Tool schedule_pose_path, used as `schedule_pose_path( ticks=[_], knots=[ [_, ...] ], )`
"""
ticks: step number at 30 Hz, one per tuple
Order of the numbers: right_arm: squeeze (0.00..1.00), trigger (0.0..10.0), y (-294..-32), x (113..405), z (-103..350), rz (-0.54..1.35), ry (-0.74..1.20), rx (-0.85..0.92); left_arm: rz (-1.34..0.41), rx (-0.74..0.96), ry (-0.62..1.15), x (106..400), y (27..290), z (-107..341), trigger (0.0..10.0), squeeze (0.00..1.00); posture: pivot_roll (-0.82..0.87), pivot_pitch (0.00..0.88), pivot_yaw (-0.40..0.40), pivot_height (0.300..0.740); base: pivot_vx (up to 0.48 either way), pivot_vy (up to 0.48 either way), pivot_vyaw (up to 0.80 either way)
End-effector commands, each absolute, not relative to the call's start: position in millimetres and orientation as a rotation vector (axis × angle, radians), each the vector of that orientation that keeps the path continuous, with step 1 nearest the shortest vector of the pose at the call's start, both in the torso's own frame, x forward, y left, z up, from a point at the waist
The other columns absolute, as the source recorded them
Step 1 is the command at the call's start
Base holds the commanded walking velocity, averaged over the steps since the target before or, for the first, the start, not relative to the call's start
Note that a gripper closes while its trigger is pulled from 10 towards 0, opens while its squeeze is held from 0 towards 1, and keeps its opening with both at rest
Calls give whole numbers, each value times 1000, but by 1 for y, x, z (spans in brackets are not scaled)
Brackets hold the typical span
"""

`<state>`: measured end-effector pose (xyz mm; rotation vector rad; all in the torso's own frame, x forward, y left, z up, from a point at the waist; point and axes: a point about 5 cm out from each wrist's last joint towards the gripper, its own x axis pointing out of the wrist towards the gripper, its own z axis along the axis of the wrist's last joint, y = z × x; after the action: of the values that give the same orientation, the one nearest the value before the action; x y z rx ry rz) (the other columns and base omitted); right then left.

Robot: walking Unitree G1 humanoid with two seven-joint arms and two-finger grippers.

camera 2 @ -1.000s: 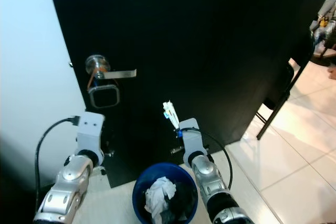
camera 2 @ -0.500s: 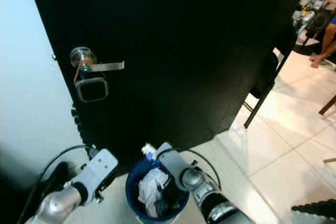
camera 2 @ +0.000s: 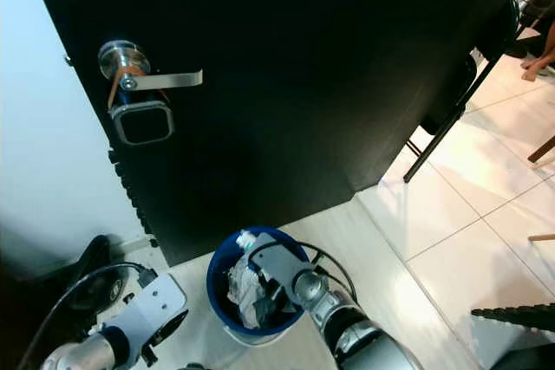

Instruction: Clean up the room

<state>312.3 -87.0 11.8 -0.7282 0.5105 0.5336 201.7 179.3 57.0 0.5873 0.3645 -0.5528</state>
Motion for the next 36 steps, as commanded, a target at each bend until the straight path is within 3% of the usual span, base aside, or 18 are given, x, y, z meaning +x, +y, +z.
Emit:
schedule_pose_path(
  ticks=[1, 12, 13, 17, 18, 27, 28, 29, 31, 33, 36],
  knots=[
    [0, 10000, -97, 309, 5, 503, 552, -742, -594, 597, 376, 197, 174, 55, 10000, 0, 172, 234, -177, 740, 0, 0, 0],
    [20, 10000, -105, 311, 6, 481, 549, -796, -590, 575, 356, 202, 170, 59, 10000, 0, 170, 227, -174, 740, 0, 0, 0],
    [1000, 10000, -105, 311, 6, 476, 549, -780, -590, 576, 356, 202, 170, 59, 10000, 0, 169, 226, -173, 740, 0, 0, 0],
    [1000, 10000, -104, 313, 9, 456, 533, -779, -589, 573, 358, 203, 171, 59, 10000, 0, 166, 221, -165, 740, 0, 0, 0],
    [0, 10000, -104, 314, 10, 445, 523, -781, -589, 571, 355, 205, 171, 59, 10000, 0, 165, 217, -161, 740, 0, 0, 0],
    [0, 10000, -112, 317, 13, 363, 503, -655, -571, 558, 321, 221, 169, 65, 10000, 0, 149, 156, -143, 740, 0, 0, 0],
    [0, 10000, -115, 316, 13, 343, 500, -601, -553, 548, 311, 226, 168, 66, 10000, 0, 143, 138, -138, 740, 0, 0, 0],
    [0, 10000, -121, 315, 16, 297, 456, -428, -435, 460, 285, 242, 167, 72, 10000, 0, 132, 106, -124, 740, 0, 0, 0],
    [0, 10000, -123, 315, 18, 281, 432, -365, -382, 416, 275, 249, 167, 74, 10000, 0, 130, 99, -121, 740, 0, 0, 0],
    [0, 10000, -131, 313, 26, 199, 347, -172, -256, 328, 227, 268, 165, 82, 10000, 0, 108, 56, -94, 740, 0, 0, 0],
    [0, 10000, -139, 310, 30, 131, 299, -110, -176, 261, 224, 280, 166, 84, 10000, 0, 96, 41, -80, 740, 0, 0, 0]
  ],
)
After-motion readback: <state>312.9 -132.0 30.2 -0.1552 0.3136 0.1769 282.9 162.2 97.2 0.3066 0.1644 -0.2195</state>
